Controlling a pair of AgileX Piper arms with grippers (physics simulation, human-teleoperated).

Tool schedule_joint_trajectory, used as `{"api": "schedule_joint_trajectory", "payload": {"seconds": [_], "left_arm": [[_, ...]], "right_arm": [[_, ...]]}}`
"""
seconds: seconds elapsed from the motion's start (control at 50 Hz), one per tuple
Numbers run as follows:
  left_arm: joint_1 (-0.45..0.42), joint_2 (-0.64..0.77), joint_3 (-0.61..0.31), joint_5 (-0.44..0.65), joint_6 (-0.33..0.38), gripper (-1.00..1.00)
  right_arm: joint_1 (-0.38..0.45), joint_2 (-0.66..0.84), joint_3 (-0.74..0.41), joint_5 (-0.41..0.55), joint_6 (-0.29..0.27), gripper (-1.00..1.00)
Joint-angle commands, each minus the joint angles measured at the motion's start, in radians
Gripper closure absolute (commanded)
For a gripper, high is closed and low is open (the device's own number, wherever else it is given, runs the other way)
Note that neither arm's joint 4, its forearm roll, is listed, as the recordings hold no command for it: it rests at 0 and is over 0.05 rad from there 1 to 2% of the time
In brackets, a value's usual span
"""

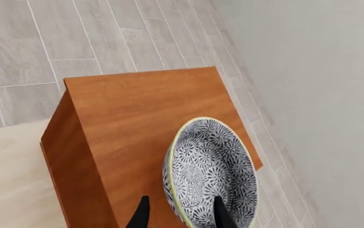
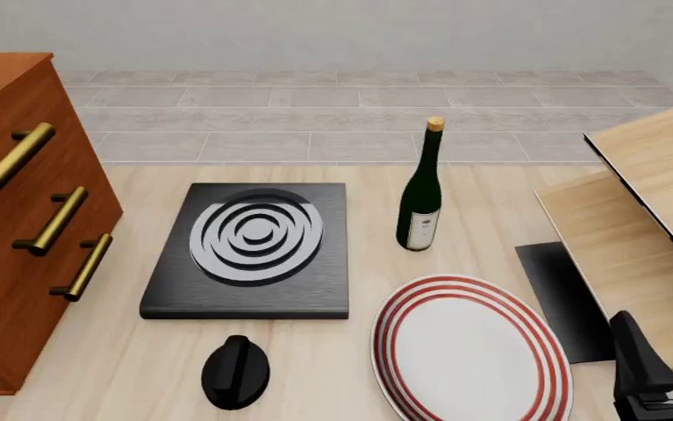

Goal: Put the bowl on the top of the cabinet.

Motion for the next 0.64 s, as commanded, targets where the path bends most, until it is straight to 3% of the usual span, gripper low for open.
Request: {"api": "schedule_joint_trajectory", "payload": {"seconds": [0.02, 0.3, 0.64], "left_arm": [[0.005, -0.065, -0.002, 0.022, -0.006, -1.0], [0.015, -0.162, 0.004, 0.057, -0.03, -1.0], [-0.033, -0.293, 0.019, 0.099, -0.055, -1.0]], "right_arm": [[0.001, 0.0, 0.0, 0.0, -0.001, -1.0], [-0.001, 0.004, -0.001, -0.006, 0.002, -1.0], [-0.002, -0.001, 0.0, -0.005, 0.008, -1.0]]}}
